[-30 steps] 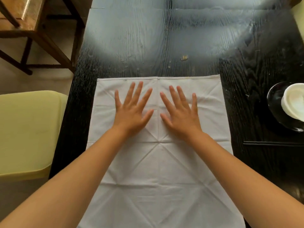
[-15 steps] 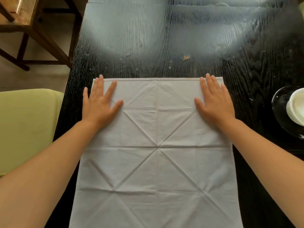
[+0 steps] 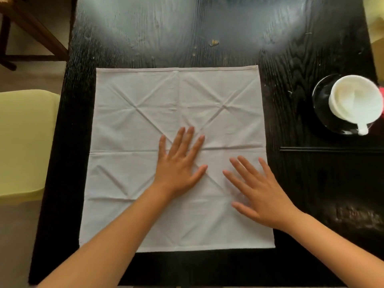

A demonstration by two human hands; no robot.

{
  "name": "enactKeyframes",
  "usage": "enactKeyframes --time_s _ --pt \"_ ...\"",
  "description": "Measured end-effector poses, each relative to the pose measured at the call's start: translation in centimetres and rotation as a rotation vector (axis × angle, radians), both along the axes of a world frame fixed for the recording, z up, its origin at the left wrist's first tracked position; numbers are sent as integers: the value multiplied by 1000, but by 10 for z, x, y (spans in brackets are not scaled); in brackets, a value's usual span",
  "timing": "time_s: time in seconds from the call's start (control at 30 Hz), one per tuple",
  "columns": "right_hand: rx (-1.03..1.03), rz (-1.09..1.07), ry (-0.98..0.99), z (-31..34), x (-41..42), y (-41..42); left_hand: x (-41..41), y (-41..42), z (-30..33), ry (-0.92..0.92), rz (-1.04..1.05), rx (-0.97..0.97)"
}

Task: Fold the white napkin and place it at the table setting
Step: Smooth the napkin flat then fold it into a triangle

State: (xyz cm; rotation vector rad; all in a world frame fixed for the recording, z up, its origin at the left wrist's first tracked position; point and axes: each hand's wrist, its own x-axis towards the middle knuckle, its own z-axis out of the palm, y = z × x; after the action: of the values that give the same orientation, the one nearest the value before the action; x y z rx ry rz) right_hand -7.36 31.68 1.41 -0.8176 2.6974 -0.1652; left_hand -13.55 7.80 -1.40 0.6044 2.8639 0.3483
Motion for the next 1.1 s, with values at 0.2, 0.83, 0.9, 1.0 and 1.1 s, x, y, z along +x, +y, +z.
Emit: enactKeyframes --time_s 0.2,0.83,0.9,1.0,1.1 --pt "126 146 -124 8 61 39 70 44 -1 -2 -167 18" --pt "-380 62 167 40 36 26 150 46 26 -234 22 512" --pt "-450 -37 156 50 19 9 143 40 37 -238 250 655" --pt "-542 -143 98 61 -8 -13 128 26 47 -235 509 776" --pt "-565 -238 18 67 -38 -26 110 10 56 -196 651 845"
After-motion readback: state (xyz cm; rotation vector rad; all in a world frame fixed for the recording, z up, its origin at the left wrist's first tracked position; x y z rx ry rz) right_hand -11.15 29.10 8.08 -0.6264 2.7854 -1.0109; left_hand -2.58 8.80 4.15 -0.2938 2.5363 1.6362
